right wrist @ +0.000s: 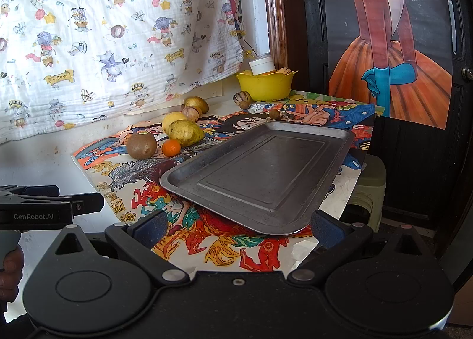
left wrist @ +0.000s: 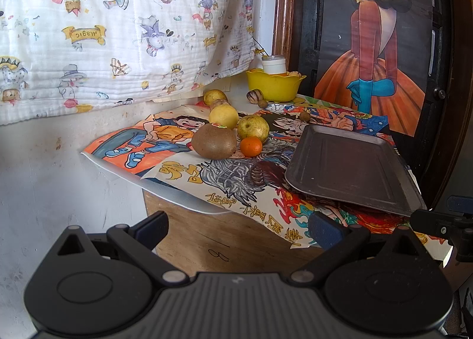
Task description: Organize fruits
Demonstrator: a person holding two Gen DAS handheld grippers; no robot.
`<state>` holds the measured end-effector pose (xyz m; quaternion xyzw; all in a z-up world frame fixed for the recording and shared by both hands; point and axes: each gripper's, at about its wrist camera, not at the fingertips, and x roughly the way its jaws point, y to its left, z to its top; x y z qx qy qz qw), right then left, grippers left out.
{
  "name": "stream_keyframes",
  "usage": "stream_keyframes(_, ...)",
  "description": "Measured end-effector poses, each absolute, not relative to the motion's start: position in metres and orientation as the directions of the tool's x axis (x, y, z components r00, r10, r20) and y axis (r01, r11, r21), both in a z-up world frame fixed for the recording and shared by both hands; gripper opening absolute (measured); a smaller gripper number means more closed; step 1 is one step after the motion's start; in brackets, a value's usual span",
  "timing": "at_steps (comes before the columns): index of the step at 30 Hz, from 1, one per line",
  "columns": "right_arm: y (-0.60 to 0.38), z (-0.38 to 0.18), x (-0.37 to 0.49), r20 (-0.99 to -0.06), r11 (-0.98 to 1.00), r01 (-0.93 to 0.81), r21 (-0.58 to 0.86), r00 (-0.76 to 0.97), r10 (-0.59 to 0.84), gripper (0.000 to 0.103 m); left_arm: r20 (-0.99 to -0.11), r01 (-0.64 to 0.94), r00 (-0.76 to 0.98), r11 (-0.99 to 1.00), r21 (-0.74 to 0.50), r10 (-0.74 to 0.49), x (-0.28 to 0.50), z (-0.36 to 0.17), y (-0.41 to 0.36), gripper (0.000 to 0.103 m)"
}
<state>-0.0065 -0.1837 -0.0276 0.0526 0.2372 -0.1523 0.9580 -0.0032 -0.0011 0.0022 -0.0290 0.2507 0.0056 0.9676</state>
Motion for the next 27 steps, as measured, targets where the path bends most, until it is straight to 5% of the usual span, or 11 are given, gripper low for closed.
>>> stream_keyframes(27,-0.1848,-0.0279,-0.0054,-0.472,0.949,0.315,0.030,0.841,-0.264,0.103,-0.489,-0.027,0.872,0.998,-0.054,-0.003,-0.0004,0.0003,0.0001,0.103)
